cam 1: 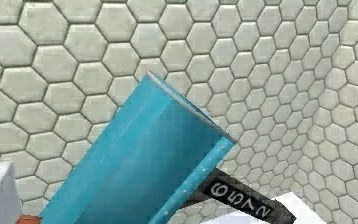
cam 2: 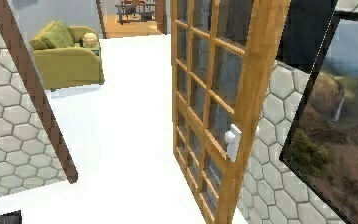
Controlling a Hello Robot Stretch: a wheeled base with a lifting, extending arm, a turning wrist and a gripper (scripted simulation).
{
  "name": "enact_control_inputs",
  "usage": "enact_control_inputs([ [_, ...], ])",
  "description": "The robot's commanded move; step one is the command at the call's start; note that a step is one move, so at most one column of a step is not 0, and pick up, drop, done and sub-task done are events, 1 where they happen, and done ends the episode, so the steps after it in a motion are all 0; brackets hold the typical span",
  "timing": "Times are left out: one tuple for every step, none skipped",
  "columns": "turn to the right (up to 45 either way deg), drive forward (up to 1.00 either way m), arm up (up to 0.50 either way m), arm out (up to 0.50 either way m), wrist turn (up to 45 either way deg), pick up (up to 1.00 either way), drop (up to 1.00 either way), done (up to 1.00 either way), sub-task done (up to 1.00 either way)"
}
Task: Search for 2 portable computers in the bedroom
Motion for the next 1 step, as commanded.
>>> enact_control_inputs([
  [45.0,0.0,0.0,0.0,0.0,0.0,0.0,0.0,0.0],
])
